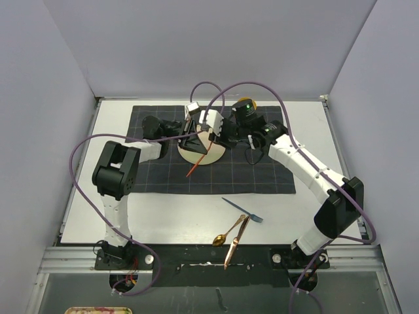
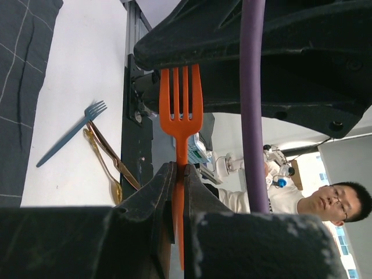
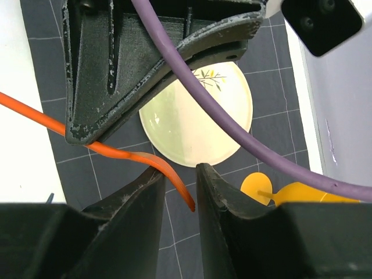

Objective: Set the dinner table for one person
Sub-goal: Adjust the fork.

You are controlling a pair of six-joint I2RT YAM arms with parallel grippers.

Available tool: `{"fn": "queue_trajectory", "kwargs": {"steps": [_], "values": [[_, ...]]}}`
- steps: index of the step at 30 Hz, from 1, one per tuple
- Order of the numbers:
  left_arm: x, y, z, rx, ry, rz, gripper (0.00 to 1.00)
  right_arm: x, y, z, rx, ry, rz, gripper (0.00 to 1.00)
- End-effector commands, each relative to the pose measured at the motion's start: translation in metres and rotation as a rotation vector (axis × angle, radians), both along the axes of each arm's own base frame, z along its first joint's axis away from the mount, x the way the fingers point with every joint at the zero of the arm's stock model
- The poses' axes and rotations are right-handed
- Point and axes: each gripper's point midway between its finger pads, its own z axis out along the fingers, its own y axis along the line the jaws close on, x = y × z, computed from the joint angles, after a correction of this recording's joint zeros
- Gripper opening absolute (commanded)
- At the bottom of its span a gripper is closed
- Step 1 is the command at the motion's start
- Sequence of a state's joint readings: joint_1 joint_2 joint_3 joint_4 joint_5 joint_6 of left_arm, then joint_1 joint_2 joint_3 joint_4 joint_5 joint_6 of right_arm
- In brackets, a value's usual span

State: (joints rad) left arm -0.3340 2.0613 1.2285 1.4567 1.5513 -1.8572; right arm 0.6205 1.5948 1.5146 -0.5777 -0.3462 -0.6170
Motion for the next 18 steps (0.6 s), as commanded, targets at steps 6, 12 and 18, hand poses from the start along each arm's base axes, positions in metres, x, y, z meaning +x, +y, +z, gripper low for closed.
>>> {"fn": "queue_trajectory", "kwargs": {"steps": [6, 12, 18], "values": [[-0.0234, 0.0109, -0.0129, 0.109, -0.108, -0.194, 0.0, -0.0051, -0.0009, 0.0344, 0.016, -0.119, 0.021, 0.15], [-0.0226, 0.0107, -0.0134, 0.111, -0.106, -0.195, 0.0, -0.0055, -0.0009, 0.0329, 0.015, -0.11, 0.018, 0.0], [-0.0212, 0.0097, -0.0169, 0.116, -0.093, -0.197, 0.0, -0.007, 0.0001, 0.0329, 0.027, -0.097, 0.01, 0.0]]}}
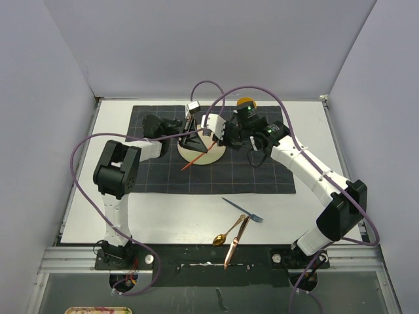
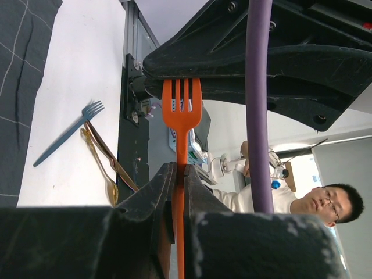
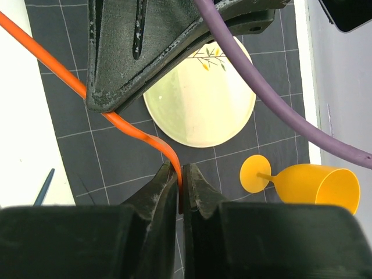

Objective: Set the dinner table for one person
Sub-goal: Adjust the fork.

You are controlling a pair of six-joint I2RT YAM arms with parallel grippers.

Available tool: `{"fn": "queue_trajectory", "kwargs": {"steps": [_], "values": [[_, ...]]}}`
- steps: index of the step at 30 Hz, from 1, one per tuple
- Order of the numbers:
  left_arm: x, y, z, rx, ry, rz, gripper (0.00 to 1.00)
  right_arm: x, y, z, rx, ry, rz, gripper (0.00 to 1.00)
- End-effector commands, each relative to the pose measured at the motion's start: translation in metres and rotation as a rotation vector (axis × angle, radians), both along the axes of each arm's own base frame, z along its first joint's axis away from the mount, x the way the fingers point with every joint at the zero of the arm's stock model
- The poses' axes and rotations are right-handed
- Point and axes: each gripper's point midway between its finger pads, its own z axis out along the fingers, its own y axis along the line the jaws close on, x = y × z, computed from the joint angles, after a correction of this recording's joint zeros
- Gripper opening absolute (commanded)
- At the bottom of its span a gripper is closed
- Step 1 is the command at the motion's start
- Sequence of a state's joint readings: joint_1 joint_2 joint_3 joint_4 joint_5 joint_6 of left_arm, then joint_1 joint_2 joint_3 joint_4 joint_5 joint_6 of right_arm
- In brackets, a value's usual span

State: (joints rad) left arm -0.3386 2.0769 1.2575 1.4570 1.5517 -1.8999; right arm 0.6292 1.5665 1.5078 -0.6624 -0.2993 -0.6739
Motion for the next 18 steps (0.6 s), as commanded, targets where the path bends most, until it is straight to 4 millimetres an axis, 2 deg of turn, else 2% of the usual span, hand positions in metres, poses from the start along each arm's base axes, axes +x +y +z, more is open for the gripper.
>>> {"fn": "queue_trajectory", "kwargs": {"steps": [1, 3, 7, 18], "values": [[-0.0238, 0.0122, -0.0197, 0.104, -0.12, -0.194, 0.05, 0.004, 0.015, 0.0379, 0.113, -0.089, 0.005, 0.0], [-0.0233, 0.0119, -0.0185, 0.101, -0.124, -0.192, 0.1, 0.0038, 0.0154, 0.0378, 0.116, -0.087, 0.005, 0.0], [-0.0235, 0.0103, -0.0165, 0.098, -0.132, -0.195, 0.07, 0.0038, 0.0163, 0.0373, 0.118, -0.083, 0.005, 0.0], [-0.0225, 0.0067, -0.017, 0.102, -0.137, -0.209, 0.12, 0.0016, 0.0187, 0.0334, 0.124, -0.062, 0.01, 0.0]]}}
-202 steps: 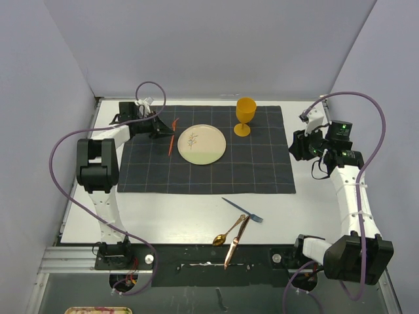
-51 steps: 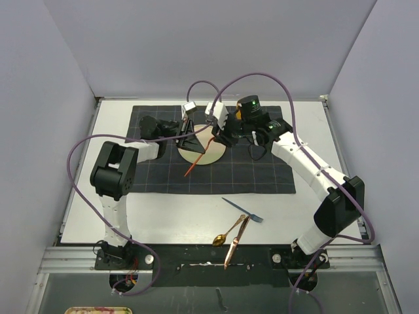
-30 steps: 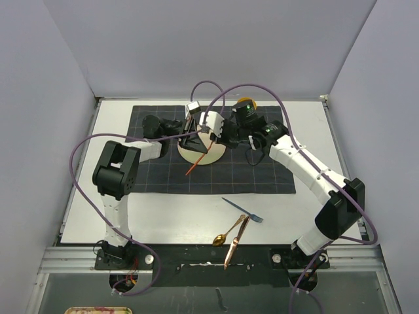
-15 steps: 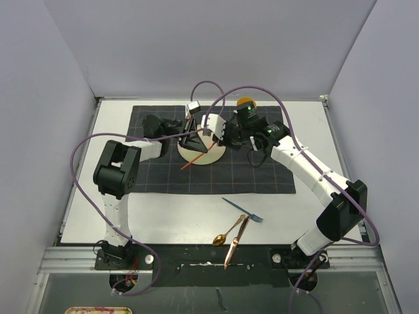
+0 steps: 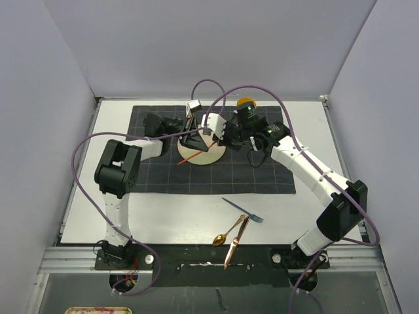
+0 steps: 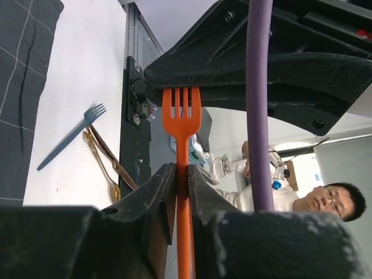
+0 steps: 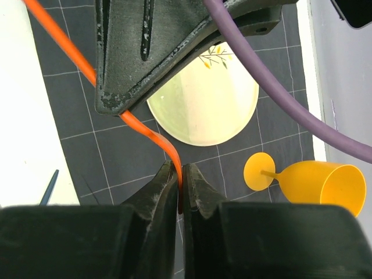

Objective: Set the dinner table for one person
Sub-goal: Adjust the fork.

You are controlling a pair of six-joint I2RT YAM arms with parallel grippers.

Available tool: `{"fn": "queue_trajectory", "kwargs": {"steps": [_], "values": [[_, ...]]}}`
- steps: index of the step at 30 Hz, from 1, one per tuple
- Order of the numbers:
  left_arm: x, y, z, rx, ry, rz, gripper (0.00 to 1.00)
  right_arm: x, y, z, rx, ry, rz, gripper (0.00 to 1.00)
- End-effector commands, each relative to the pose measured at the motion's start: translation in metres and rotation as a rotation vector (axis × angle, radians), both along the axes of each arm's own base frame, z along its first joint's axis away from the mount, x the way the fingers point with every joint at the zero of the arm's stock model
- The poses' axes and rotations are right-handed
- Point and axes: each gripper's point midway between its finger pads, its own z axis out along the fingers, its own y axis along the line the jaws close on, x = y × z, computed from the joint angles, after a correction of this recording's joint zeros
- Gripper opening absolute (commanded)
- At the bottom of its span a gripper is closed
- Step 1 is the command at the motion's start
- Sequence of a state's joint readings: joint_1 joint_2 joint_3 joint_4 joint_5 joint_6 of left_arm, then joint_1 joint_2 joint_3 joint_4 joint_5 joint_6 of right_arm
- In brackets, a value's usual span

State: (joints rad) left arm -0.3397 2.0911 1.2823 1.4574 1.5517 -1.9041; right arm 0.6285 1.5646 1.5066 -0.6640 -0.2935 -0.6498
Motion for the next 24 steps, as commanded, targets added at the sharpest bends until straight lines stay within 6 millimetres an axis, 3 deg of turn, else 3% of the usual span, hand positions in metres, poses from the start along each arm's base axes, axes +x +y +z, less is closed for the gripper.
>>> {"fn": "queue_trajectory", "kwargs": {"steps": [1, 11, 24], "values": [[-0.025, 0.008, -0.017, 0.105, -0.137, -0.208, 0.12, 0.003, 0.02, 0.033, 0.117, -0.075, 0.028, 0.0], [-0.021, 0.009, -0.011, 0.124, -0.158, -0.222, 0.14, 0.002, 0.022, 0.029, 0.117, -0.061, 0.035, 0.0], [0.0, 0.023, 0.001, 0.113, -0.22, -0.167, 0.17, 0.001, 0.023, 0.028, 0.115, -0.06, 0.044, 0.0]]}}
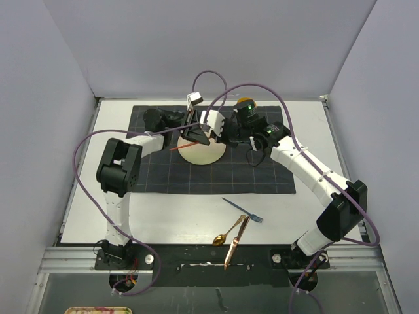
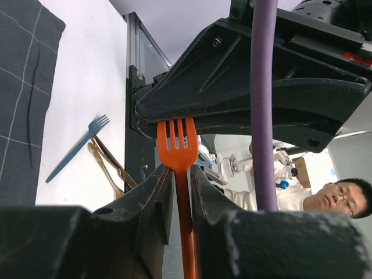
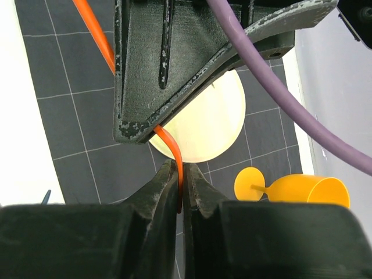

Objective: Set the dinner table for one person
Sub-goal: Adjust the fork.

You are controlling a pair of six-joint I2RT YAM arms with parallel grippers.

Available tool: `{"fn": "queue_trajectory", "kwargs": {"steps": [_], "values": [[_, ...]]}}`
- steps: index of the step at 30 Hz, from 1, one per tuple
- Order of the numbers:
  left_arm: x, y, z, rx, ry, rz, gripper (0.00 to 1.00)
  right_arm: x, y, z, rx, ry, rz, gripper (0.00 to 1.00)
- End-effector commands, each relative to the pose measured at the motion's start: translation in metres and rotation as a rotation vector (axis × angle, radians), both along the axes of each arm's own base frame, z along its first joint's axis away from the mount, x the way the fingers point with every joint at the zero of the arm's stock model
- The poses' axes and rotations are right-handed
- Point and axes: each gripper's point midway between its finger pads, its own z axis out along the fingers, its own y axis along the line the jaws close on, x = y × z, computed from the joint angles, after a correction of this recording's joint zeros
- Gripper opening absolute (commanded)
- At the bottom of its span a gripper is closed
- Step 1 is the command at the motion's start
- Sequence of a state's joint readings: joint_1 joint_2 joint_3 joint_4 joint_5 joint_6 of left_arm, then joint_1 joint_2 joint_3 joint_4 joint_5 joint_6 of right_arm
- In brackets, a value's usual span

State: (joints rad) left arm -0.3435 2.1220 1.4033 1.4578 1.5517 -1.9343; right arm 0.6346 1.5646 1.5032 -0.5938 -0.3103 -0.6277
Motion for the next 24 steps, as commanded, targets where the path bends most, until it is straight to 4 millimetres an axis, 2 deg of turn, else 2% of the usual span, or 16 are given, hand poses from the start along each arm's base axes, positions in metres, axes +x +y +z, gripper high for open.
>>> {"fn": "queue_trajectory", "kwargs": {"steps": [1, 13, 17, 24], "values": [[-0.01, 0.033, -0.016, 0.138, -0.17, -0.147, 0.17, -0.004, 0.011, 0.018, 0.058, -0.028, 0.039, 0.0], [0.024, 0.071, -0.008, 0.131, -0.236, -0.029, 0.25, -0.003, 0.013, 0.015, 0.054, -0.02, 0.046, 0.0], [0.03, 0.081, 0.003, 0.118, -0.309, -0.001, 0.28, -0.004, 0.014, 0.013, 0.052, -0.013, 0.047, 0.0], [0.056, 0.119, 0.019, 0.123, -0.4, 0.108, 0.3, -0.003, 0.01, 0.013, 0.046, -0.018, 0.035, 0.0]]}}
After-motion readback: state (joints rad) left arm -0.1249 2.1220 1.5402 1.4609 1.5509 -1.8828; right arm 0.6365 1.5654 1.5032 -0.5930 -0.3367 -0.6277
